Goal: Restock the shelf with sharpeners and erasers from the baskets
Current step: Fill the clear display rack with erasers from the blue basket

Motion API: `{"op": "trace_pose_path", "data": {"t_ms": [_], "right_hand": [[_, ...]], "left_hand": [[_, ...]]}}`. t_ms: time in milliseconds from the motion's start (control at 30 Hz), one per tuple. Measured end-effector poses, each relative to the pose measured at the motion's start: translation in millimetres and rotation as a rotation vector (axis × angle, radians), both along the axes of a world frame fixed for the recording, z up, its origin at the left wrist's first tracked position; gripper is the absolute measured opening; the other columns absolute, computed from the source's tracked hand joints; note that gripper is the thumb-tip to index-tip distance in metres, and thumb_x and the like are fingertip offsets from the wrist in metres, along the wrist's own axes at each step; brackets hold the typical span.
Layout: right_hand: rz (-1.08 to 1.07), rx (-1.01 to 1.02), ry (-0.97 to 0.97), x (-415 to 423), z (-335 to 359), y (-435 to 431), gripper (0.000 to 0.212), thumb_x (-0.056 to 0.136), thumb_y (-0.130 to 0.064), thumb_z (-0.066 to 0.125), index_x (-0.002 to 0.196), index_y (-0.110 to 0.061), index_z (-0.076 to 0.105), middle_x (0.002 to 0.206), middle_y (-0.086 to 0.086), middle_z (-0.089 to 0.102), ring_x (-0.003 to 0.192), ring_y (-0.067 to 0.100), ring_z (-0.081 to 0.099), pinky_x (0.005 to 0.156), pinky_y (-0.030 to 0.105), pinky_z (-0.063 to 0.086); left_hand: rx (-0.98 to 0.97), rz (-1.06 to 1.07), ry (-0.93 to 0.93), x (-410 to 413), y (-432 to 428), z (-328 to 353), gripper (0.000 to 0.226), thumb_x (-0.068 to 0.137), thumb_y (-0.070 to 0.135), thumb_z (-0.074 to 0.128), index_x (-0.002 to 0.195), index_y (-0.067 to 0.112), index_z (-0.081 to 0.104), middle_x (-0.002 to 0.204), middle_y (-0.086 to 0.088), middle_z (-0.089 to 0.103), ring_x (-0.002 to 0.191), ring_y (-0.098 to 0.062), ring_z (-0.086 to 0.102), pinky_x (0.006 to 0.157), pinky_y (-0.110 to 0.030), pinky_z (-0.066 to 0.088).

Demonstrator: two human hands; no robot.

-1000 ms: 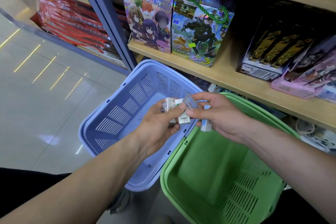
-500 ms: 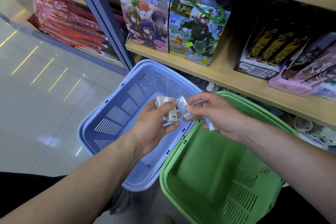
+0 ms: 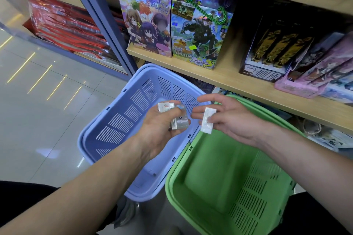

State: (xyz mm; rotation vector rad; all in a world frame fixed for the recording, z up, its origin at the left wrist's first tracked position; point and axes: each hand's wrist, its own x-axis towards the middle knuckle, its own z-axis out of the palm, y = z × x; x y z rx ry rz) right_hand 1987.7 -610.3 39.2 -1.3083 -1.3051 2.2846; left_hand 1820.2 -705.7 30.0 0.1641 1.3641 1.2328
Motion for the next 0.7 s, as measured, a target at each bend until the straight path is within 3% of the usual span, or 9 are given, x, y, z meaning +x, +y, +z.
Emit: {"op": "trace_pose_path", "data": {"t_ms": [100,167,267,333,467,600,700], "right_hand": [[0.016,0.033,0.035,11,3,2,0.050,0.093,0.021,0.049,0.127,-0.014,0.059,0.120,0.014,0.072,0.113,0.017,0.070,0.095,0.033,0.056],[-0.007,0.037,0.042,18,6,4,0.047,0.093,0.014,0.056,0.130,-0.014,0.057,0.118,0.012,0.073,0.110,0.020,0.071,0.094,0.036,0.057],[-0.067,0.039,0.018,30,13,5,0.036,0.091,0.002,0.064,0.122,-0.015,0.062,0.107,0.010,0.077,0.087,0.020,0.076,0.069,0.033,0.064],[-0.107,0.055,-0.013,38,18,4,0.027,0.091,-0.006,0.067,0.117,-0.015,0.065,0.101,0.010,0.078,0.076,0.018,0.074,0.056,0.030,0.060],[-0.159,0.086,-0.008,59,27,0,0.021,0.100,-0.019,0.060,0.119,-0.015,0.066,0.087,0.007,0.073,0.074,0.018,0.071,0.055,0.033,0.058],[-0.239,0.149,0.005,78,39,-3,0.021,0.102,-0.017,0.055,0.116,-0.018,0.071,0.081,0.004,0.063,0.063,0.013,0.060,0.051,0.025,0.050],[-0.359,0.141,0.087,94,51,0,0.031,0.101,0.000,0.048,0.116,-0.012,0.072,0.091,0.009,0.069,0.066,0.014,0.059,0.058,0.025,0.049]], "left_hand": [[0.019,-0.066,-0.008,9,4,4,0.027,0.089,0.004,0.071,0.114,0.013,0.065,0.100,-0.011,0.075,0.082,-0.023,0.067,0.068,-0.029,0.057],[0.026,-0.093,-0.024,14,8,8,0.025,0.088,0.005,0.072,0.110,0.016,0.067,0.101,-0.011,0.075,0.079,-0.020,0.066,0.071,-0.030,0.055],[0.060,-0.121,-0.073,23,14,14,0.023,0.086,0.003,0.073,0.103,0.018,0.067,0.098,-0.011,0.073,0.081,-0.021,0.066,0.071,-0.032,0.057],[0.082,-0.149,-0.085,30,18,18,0.025,0.086,0.002,0.072,0.105,0.017,0.066,0.096,-0.010,0.074,0.083,-0.023,0.070,0.074,-0.036,0.060],[0.103,-0.195,-0.071,47,27,29,0.027,0.087,0.001,0.072,0.108,0.016,0.064,0.090,-0.007,0.075,0.080,-0.026,0.075,0.066,-0.033,0.061],[0.137,-0.217,-0.043,67,37,44,0.029,0.083,0.002,0.074,0.107,0.016,0.064,0.095,-0.009,0.074,0.078,-0.024,0.073,0.061,-0.029,0.059],[0.165,-0.226,-0.011,84,45,56,0.027,0.086,0.001,0.072,0.106,0.017,0.064,0.097,-0.009,0.074,0.077,-0.023,0.073,0.059,-0.028,0.058]]}}
